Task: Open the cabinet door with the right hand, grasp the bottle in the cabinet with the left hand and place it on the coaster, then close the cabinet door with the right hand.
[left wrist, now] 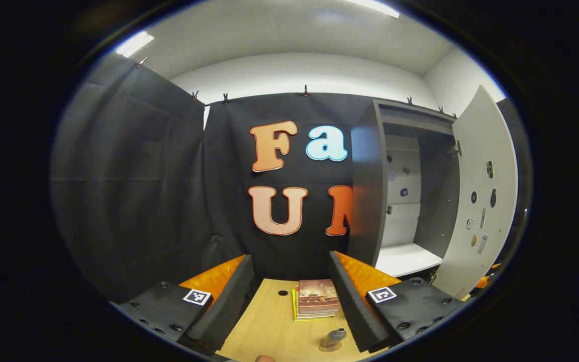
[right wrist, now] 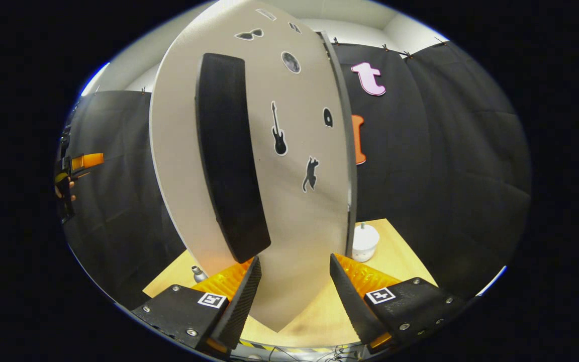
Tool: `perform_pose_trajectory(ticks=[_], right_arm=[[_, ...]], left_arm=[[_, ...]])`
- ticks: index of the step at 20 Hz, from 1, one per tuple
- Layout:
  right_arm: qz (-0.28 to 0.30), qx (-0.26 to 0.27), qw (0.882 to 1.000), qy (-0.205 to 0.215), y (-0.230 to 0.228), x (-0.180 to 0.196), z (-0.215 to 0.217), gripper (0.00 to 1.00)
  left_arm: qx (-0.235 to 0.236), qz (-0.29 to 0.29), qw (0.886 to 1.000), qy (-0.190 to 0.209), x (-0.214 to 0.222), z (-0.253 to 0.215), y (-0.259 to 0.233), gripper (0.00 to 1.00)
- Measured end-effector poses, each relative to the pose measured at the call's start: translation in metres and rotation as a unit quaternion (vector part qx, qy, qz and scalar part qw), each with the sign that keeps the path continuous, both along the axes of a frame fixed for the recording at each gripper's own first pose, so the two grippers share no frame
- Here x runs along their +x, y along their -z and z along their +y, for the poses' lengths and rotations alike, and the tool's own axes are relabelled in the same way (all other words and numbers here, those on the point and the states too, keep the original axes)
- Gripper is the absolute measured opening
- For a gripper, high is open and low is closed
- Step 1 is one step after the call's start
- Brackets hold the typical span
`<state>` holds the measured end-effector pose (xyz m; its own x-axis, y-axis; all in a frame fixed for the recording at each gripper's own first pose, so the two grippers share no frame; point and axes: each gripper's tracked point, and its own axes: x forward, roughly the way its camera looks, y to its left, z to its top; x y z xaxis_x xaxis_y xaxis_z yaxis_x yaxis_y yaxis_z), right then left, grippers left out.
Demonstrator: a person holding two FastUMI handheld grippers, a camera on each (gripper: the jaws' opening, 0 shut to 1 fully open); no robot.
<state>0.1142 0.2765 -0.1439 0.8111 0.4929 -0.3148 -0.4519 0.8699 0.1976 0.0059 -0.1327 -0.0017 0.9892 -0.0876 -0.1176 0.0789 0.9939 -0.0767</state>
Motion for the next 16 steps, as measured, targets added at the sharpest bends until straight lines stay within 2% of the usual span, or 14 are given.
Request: perform_pose_trajectory(ticks=[1, 2, 3, 4, 5, 6, 7, 8, 16], right_arm=[[0.003, 0.001, 1.000, -0.004, 0.000, 0.000, 0.006, 0.95], [0.003, 0.002, 1.000, -0.008, 0.000, -0.001, 0.012, 0.86], [0.004, 0.004, 1.000, -0.013, 0.001, 0.000, 0.018, 0.96], [0.005, 0.007, 1.000, -0.017, 0.003, 0.001, 0.027, 0.96], [0.006, 0.008, 1.000, -0.020, 0.005, 0.003, 0.033, 0.89], [0.005, 0.007, 1.000, -0.023, 0.006, 0.005, 0.039, 0.89], [0.002, 0.005, 1.000, -0.023, 0.007, 0.007, 0.043, 0.97], [0.001, 0.003, 1.000, -0.024, 0.008, 0.011, 0.048, 0.90], [-0.001, -0.007, 1.000, -0.022, 0.014, 0.013, 0.087, 0.90]], left_arm=[[0.002, -0.001, 1.000, -0.003, 0.001, 0.006, 0.000, 0.97], [0.005, -0.003, 1.000, -0.006, 0.003, 0.012, 0.001, 0.97], [0.006, -0.005, 1.000, -0.009, 0.005, 0.019, 0.001, 0.97], [0.008, -0.006, 1.000, -0.011, 0.006, 0.026, 0.002, 0.98], [0.010, -0.006, 1.000, -0.013, 0.008, 0.031, 0.004, 0.97], [0.011, -0.006, 1.000, -0.016, 0.010, 0.037, 0.006, 0.96], [0.012, -0.005, 1.000, -0.019, 0.011, 0.043, 0.009, 0.97], [0.012, -0.004, 1.000, -0.022, 0.013, 0.049, 0.011, 0.97], [0.025, -0.001, 0.999, -0.032, 0.030, 0.088, 0.025, 0.97]])
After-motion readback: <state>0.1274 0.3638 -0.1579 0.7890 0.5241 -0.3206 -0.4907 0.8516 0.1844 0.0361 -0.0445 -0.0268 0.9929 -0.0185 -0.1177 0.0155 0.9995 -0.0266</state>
